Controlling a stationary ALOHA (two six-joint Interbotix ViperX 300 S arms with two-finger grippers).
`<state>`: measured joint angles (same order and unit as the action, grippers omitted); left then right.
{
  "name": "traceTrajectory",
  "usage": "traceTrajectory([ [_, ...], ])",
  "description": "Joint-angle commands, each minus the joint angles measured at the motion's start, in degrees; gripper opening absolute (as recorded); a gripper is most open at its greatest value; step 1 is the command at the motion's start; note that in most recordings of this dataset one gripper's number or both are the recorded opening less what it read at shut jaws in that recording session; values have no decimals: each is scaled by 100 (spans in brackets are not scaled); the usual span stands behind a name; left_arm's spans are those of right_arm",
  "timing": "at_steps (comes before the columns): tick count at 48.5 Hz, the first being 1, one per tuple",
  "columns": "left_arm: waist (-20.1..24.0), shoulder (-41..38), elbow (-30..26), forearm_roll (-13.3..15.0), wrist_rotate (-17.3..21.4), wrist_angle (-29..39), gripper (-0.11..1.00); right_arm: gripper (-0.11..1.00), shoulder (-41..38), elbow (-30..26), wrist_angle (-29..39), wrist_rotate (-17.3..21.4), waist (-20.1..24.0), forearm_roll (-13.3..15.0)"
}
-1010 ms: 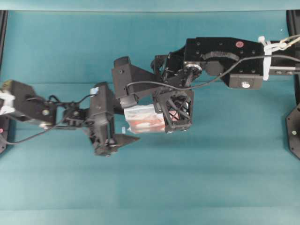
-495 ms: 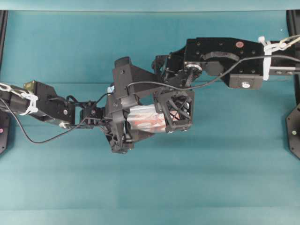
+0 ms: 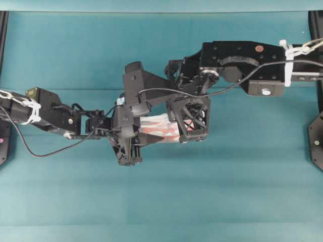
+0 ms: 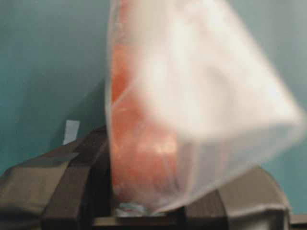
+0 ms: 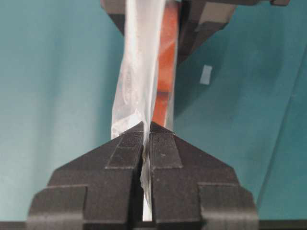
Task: Hand over the clear zip bag and make it stand upright.
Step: 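Close the left gripper on the bag's bottom edge, then open the right gripper and release the bag's top edge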
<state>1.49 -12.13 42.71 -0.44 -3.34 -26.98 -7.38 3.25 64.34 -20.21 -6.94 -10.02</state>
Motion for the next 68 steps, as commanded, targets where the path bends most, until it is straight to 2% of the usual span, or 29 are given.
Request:
traceTrajectory([
  [1,-9,26,-26,-18,26,18,24,1,141,-53,-35,53,9,-18],
  [21,-18,35,-35,-18,44,9,24,2,149,-53,-97,88,26,-105],
  [24,-18,35,-26,-18,44,18,24,6,149,-35,-97,97,18,-132],
  [28,-18,44,-18,-9,44,9,24,20,167,-35,-97,149,18,-141],
  [37,-18,44,-18,-18,44,18,24,74,316,18,-114,343,9,-141],
  [41,-18,44,-18,-18,44,18,24,89,448,114,-220,422,0,-141],
  [56,-18,62,0,-9,44,79,24,86,1230,888,-1107,817,-79,-141],
  [68,-18,97,9,-18,44,220,24,86,1846,1591,-1731,844,-79,-141],
])
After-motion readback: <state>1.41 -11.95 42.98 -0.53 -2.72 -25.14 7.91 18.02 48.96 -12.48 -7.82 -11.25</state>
